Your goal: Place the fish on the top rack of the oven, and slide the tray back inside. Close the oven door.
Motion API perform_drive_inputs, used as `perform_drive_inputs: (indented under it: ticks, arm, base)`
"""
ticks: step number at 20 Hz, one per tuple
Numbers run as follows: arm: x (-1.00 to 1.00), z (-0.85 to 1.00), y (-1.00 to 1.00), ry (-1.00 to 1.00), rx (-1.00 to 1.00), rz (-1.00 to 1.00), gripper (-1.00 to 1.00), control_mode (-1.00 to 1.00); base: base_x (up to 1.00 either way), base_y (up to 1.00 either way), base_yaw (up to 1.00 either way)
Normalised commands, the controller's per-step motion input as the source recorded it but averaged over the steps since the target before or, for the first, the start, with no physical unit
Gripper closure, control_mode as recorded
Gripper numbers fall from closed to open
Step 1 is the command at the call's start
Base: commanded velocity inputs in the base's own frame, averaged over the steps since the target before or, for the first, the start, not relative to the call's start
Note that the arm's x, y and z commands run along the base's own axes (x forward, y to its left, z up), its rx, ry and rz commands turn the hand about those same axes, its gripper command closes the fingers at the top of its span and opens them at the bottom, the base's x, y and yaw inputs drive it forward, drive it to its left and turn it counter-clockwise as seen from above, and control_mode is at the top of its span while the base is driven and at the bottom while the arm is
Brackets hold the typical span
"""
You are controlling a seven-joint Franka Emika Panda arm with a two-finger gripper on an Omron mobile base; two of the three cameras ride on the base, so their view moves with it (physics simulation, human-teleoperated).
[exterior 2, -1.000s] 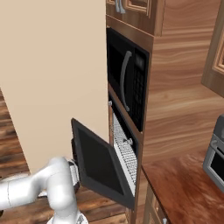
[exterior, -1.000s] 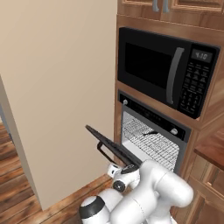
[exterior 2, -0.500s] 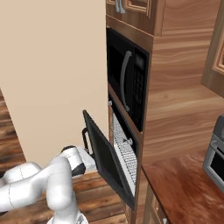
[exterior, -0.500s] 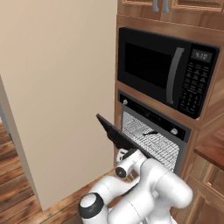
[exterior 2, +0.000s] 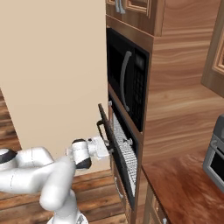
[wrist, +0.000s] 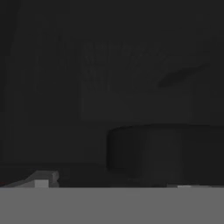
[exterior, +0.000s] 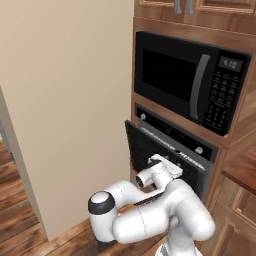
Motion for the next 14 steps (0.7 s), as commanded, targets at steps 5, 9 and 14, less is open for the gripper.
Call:
perform_drive_inputs:
  ticks: [5,9,14]
  arm:
    - [0.85,0.04,-1.00,-0.01,-0.17,-0.28,-1.00,-1.00]
    - [1.00,0.00,-1.00,0.00,-0.03,-0.18,-1.00,-1.00]
    - [0.59,-0.20,-0.82,0.00,0.00,-0.10,-1.00,-1.00]
  base:
    - [0.00,0.00,0.00]
    - [0.00,0.00,0.00]
    - [0.00,0.00,0.00]
